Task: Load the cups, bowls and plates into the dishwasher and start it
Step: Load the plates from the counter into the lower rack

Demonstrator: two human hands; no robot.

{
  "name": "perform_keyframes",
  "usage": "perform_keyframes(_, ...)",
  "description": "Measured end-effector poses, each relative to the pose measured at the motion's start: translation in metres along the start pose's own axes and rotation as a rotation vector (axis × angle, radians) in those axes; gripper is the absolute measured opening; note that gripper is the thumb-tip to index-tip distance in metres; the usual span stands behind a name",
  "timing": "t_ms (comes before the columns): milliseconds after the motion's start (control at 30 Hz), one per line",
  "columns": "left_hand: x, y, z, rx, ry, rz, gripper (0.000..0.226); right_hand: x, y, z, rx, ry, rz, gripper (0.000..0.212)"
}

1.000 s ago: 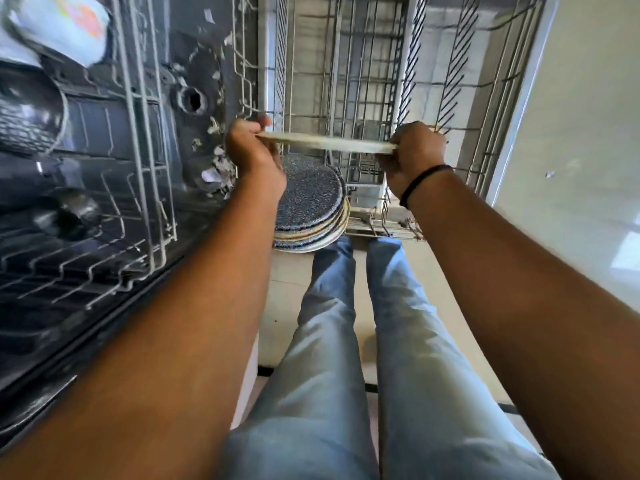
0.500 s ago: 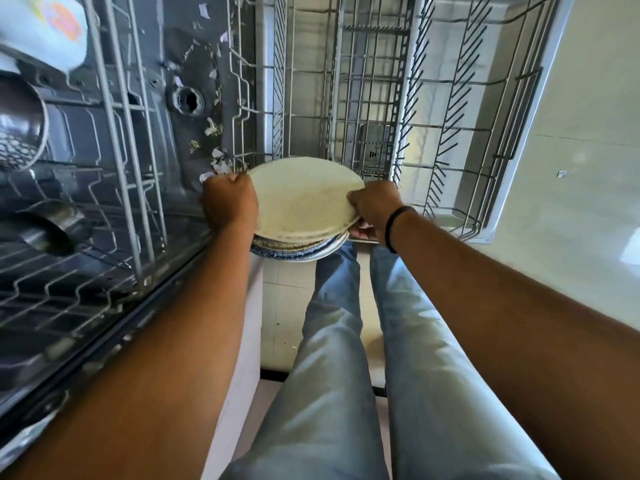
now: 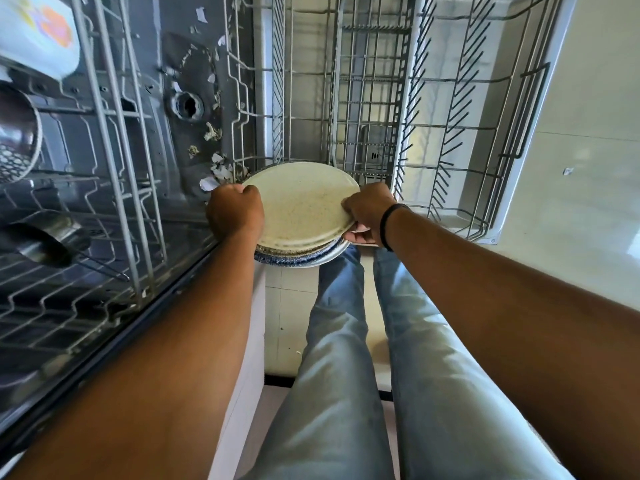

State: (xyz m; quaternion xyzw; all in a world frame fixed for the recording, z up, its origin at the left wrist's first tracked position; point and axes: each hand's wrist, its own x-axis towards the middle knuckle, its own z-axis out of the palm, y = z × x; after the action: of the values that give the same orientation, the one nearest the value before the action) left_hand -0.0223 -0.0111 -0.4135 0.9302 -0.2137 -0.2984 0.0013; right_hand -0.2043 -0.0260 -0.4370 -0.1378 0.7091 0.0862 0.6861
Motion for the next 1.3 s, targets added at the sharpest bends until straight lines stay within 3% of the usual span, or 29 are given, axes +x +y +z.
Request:
perform_keyframes(233,0.008,-0.01,0.014,0.033,-0.008,-0.007,0.041,0.001,-0.001,0.005,0.236,0.0,0.039,0.027)
perform_keyframes(300,0.006,-0.009,0.015,0.021,-0.027,-0.009,0.033,0.002,-0.003,0.006,0.284,-0.003,0.056,0.03)
perform_keyframes(367,0.005,-0.007,0.014,0.031,-0.04,0.002,0.008,0.002,-0.005,0.007,0.29,-0.012,0.062,0.031)
perform_keyframes(433,0.004,-0.006,0.014,0.029,-0.051,0.006,0.008,0.001,-0.006,0.007,0.322,-0.027,0.096,0.037)
perform_keyframes(567,0.008,-0.008,0.016,0.034,-0.06,-0.002,0.036,0.0,-0.005,0.008,0.276,-0.028,0.075,0.039)
perform_keyframes(867,0.008,-0.006,0.02,0.034,-0.056,-0.012,0.044,0.005,0.003,0.012,0.22,-0.016,0.0,0.036)
perform_keyframes(1000,0.015,-0.01,0.024,-0.015,-0.016,-0.065,0.05,0.005,0.003,0.014,0.336,-0.02,0.013,0.022)
perform_keyframes(1167,0.029,-0.015,0.025,-0.112,0.017,-0.165,0.044,0.012,0.004,0.02,0.363,0.058,-0.017,0.032)
perform_keyframes(1267,0.027,-0.013,0.025,-0.115,0.021,-0.168,0.011,0.013,0.004,0.021,0.358,0.051,-0.018,0.034)
perform_keyframes(1300,0.026,-0.011,0.025,-0.117,0.022,-0.156,0.011,0.013,0.005,0.021,0.358,0.043,-0.019,0.033)
